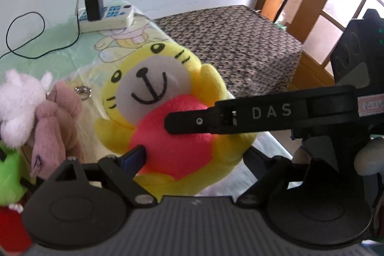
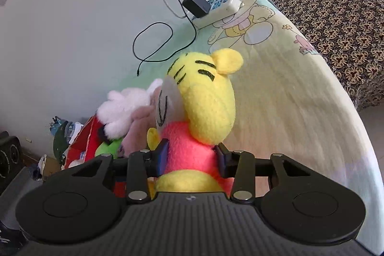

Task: Organize objects
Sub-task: 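Close both grippers on the yellow tiger's pink body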

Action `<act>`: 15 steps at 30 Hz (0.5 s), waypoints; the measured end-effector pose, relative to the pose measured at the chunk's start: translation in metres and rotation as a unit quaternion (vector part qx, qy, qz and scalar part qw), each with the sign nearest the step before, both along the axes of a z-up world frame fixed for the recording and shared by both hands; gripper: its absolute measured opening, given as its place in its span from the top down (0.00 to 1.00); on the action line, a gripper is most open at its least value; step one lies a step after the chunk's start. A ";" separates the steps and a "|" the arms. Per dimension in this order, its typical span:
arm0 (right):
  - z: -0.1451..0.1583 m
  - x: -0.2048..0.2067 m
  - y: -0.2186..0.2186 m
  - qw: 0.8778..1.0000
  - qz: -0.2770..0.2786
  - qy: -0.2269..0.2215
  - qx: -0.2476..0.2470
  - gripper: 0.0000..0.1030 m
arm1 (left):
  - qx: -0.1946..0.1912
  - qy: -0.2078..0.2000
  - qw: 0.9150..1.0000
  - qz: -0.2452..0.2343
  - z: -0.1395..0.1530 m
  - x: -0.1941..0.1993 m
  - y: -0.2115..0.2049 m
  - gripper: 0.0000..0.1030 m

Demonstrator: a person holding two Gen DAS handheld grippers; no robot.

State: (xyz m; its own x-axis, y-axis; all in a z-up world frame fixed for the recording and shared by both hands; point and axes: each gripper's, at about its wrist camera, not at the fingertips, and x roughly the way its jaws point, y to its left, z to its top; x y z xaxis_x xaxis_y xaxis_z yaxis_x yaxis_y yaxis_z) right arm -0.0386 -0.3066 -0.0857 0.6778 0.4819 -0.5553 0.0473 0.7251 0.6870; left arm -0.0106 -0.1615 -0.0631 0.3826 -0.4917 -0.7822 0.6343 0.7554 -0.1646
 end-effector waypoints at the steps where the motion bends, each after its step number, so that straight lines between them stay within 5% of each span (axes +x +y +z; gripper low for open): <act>1: 0.002 -0.004 0.003 1.000 0.001 -0.002 0.000 0.58 | -0.001 -0.004 1.000 -0.002 0.002 -0.005 0.003 0.15; 15: 0.052 -0.024 0.100 0.997 0.034 -0.070 -0.011 0.58 | -0.026 -0.073 0.997 0.012 0.055 -0.045 0.100 0.16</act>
